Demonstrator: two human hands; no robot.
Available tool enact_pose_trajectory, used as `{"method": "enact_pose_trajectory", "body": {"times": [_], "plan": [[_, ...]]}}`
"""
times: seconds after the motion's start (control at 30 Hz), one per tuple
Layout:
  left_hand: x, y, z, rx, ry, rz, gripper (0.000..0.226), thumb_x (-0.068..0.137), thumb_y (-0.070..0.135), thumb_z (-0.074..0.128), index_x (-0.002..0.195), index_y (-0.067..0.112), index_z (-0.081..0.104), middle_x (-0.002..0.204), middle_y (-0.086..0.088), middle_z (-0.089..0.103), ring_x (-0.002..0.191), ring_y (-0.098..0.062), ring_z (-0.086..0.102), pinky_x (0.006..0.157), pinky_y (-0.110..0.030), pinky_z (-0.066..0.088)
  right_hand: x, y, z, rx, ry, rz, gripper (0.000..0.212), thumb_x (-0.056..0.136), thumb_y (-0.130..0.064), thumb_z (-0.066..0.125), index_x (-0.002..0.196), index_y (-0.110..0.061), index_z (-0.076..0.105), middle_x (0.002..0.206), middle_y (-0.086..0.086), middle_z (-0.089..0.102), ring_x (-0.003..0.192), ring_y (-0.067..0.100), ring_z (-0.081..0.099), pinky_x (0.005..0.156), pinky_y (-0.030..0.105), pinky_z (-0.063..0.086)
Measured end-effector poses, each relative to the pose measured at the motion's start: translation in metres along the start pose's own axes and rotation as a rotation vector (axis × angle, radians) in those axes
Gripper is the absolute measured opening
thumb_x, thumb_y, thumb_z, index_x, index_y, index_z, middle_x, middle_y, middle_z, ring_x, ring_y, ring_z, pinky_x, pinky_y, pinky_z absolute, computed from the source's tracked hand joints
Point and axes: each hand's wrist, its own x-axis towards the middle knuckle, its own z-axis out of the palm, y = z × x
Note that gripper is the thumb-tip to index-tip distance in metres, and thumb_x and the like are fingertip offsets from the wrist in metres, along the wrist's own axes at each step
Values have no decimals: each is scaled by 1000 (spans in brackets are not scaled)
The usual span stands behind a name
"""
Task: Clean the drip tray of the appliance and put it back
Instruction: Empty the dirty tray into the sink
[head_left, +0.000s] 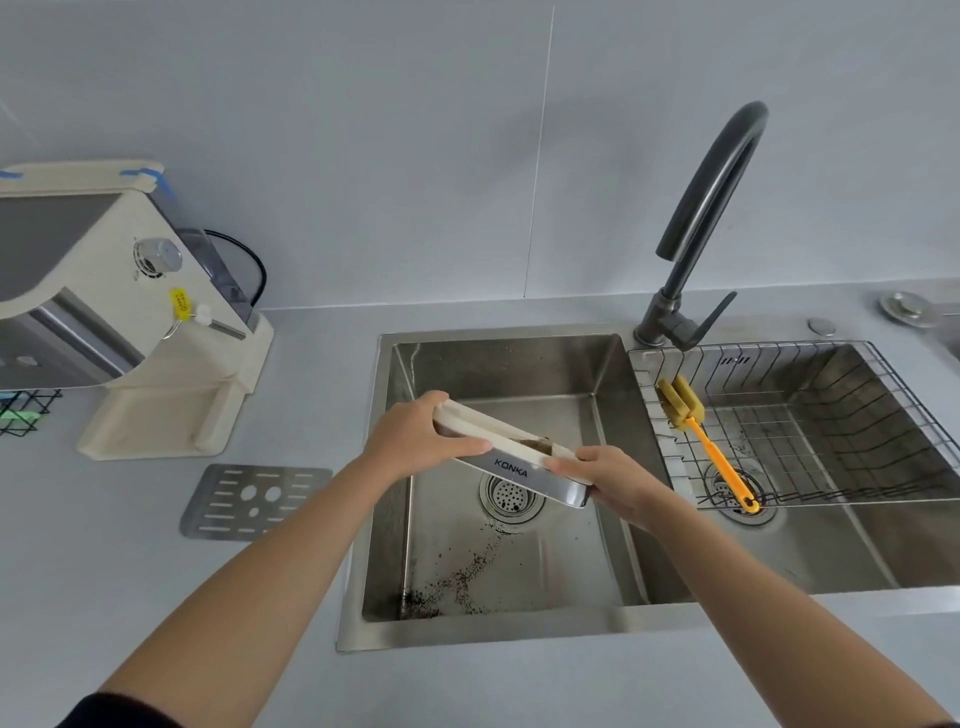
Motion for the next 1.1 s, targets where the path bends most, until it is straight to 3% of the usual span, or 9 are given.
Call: {"method": "enact_pose_trajectory", "body": {"times": [0.07,0.17,0.27,0.37,0.47,0.63,0.8,0.97,1.1], "plan": [[5,3,0,0,-3,-38,86,65,64,64,134,20,39,126,-1,55,111,-22,53,90,-36,48,1,0,0,46,17,15,68,71,-44,68,103,15,58,96,29,59,84,27,51,82,35,43],[10,5,0,-22,-6,-91,79,67,66,61,128,19,44,119,-2,58,110,-23,54,91,-39,48,4,0,2,128,47,49,64,76,-42,66,107,13,59,111,35,59,87,28,55,97,41,45],[14,6,3,-18,-5,-101,65,69,68,56,111,19,53,102,0,62,98,-22,59,84,-39,52,9,1,6,174,89,108,50,76,-47,63,89,2,64,80,16,59,77,22,53,84,32,45],[17,5,8,-22,-22,-139,67,69,71,53,109,17,53,102,0,61,98,-23,58,86,-40,51,15,4,11,191,160,154,50,78,-52,61,86,-2,63,78,9,57,80,23,54,83,33,46],[19,1,12,-43,-57,-174,75,67,73,52,115,16,53,109,-1,61,104,-25,58,90,-40,49,20,4,18,167,239,173,47,77,-57,59,71,-11,55,70,3,53,69,17,51,66,26,43],[22,-6,18,-58,-86,-228,89,64,79,46,124,14,50,124,-5,58,111,-27,55,94,-40,47,25,1,26,94,359,174,59,78,-60,55,93,-3,54,81,4,54,78,18,53,68,29,41],[32,-5,9,-80,-89,-193,85,68,77,46,119,9,54,116,-8,62,103,-26,58,90,-39,49,23,-18,24,28,388,120,49,82,-56,52,86,-7,50,73,0,51,64,11,48,54,24,36],[45,13,-28,-63,6,-88,76,67,80,43,96,11,58,78,3,59,71,-15,55,59,-24,40,19,-56,7,-11,445,-14,56,82,-56,49,99,-3,59,98,10,62,77,16,55,56,23,37],[39,9,-23,-103,76,-75,76,61,83,41,90,15,58,75,3,59,74,-17,60,57,-27,43,21,-48,11,-38,512,-49,59,81,-58,47,104,-3,50,97,9,60,77,15,57,56,25,39]]}}
